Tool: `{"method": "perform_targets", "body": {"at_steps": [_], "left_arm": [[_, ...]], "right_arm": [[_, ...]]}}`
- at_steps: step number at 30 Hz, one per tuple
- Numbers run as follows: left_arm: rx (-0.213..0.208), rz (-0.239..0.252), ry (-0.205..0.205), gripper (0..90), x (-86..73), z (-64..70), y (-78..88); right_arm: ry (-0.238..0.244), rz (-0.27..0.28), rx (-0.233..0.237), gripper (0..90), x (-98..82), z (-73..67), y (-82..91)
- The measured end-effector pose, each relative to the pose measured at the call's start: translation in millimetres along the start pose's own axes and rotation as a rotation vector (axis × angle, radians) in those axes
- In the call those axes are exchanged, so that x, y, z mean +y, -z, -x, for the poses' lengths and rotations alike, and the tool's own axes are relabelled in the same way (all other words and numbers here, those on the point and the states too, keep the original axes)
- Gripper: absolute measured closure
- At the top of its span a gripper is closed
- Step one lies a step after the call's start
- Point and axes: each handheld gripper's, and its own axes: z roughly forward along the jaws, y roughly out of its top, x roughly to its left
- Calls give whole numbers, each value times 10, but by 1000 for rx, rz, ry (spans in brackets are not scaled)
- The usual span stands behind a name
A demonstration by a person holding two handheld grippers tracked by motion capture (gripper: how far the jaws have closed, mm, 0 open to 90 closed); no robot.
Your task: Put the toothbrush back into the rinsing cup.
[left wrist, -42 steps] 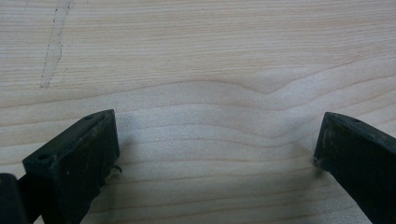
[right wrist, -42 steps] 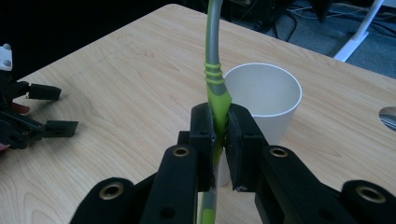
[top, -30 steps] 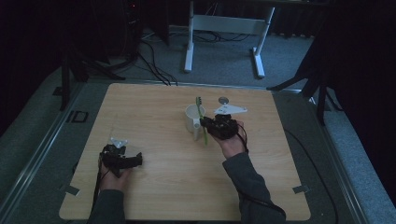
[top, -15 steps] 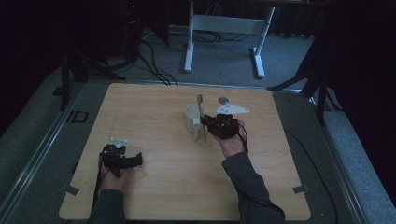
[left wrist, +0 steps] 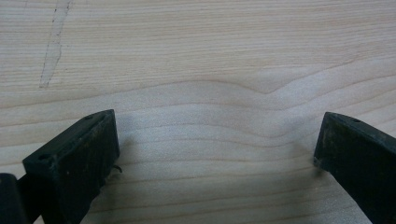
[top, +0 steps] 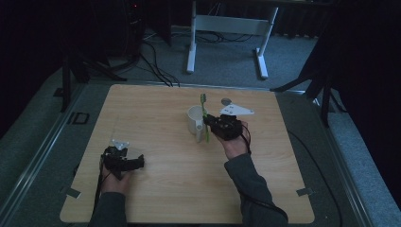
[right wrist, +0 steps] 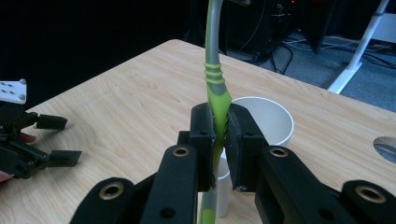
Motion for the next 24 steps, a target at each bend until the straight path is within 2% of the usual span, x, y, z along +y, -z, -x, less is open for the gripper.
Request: {"method": "perform_targets", "body": {"at_steps": [24], "left_arm": [[-2,1,-1,2,0,4,-1]], "right_arm": [[-16,47,-6,816,53,3,5]]}}
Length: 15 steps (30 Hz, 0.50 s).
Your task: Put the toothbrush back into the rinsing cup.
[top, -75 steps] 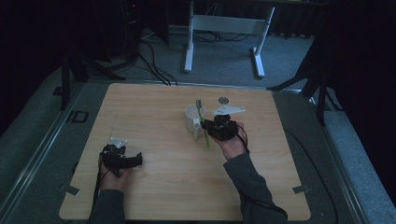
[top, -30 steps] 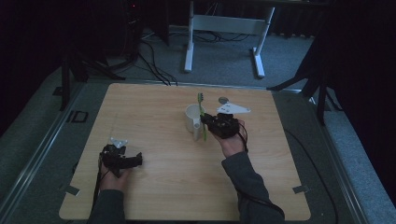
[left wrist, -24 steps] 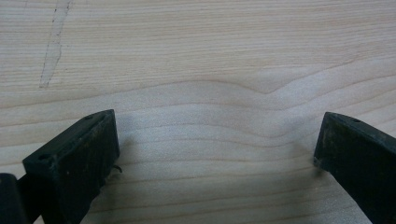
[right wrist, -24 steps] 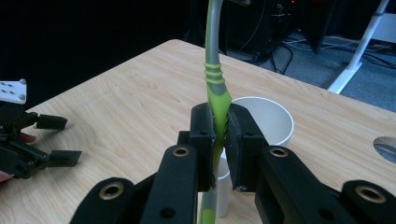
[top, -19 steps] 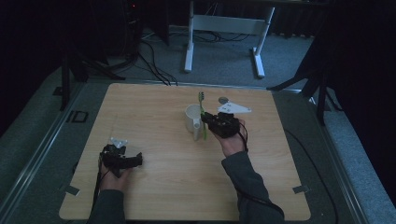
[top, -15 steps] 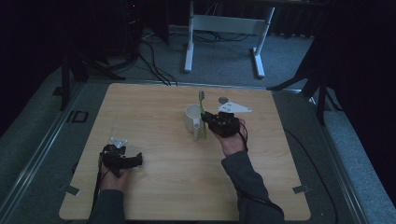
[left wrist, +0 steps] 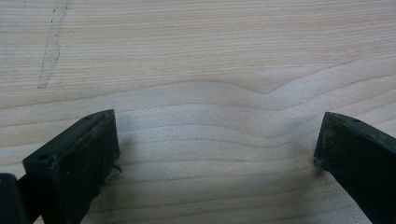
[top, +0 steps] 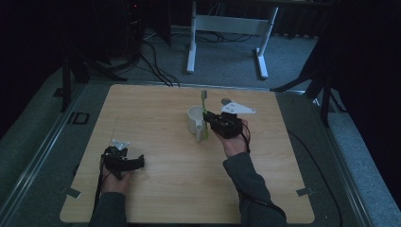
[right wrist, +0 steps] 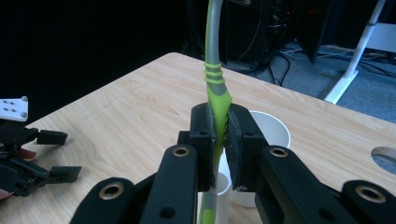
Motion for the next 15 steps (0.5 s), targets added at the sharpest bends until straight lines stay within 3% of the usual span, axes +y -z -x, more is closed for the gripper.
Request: {"method": "perform_targets", "body": {"at_steps": [15], "left_arm": [[-1,2,0,2,0,7,-2]], "right_arm": [[-27,36,-8,816,28,37,-1]]}}
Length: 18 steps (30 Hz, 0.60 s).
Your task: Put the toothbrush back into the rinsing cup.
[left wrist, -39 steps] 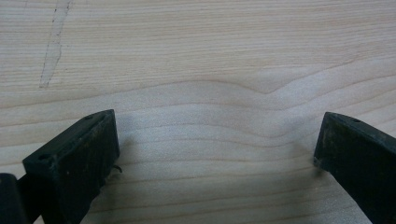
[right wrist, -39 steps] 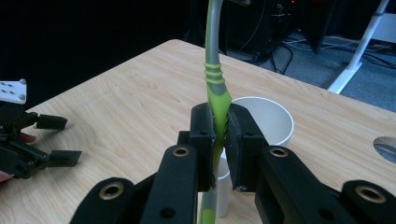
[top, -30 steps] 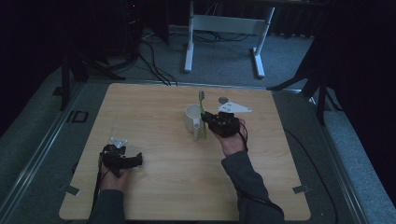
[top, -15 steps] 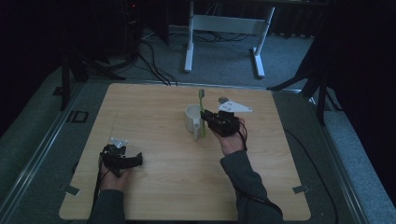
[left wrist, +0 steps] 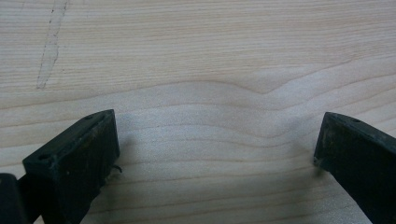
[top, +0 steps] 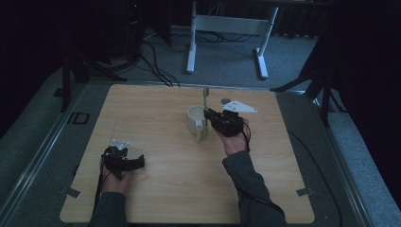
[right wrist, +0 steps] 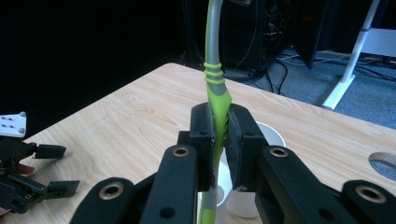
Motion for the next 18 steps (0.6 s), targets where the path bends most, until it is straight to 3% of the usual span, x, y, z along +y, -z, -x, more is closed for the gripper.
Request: {"method": "perform_targets", "body": {"at_steps": [18], "left_arm": [[-2,-1,-3,2,0,1,2]], "right_arm": [[-39,41,3,816,21,44,-25]]}}
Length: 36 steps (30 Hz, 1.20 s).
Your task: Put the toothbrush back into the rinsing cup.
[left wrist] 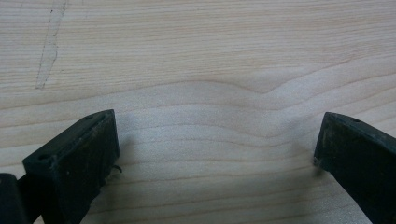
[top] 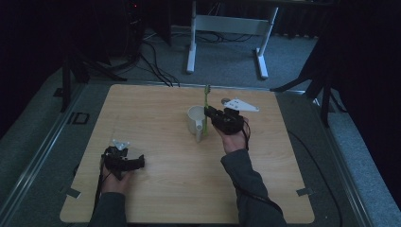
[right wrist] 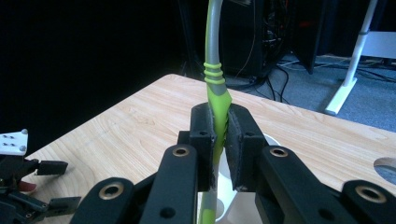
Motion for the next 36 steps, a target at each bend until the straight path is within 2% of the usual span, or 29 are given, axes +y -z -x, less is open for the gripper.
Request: {"method": "perform_targets", "body": {"at_steps": [36], "left_arm": [[-1,-1,-2,1,0,4,1]], "right_arm": [[13,65,-18,816,74,-13,-59]]}}
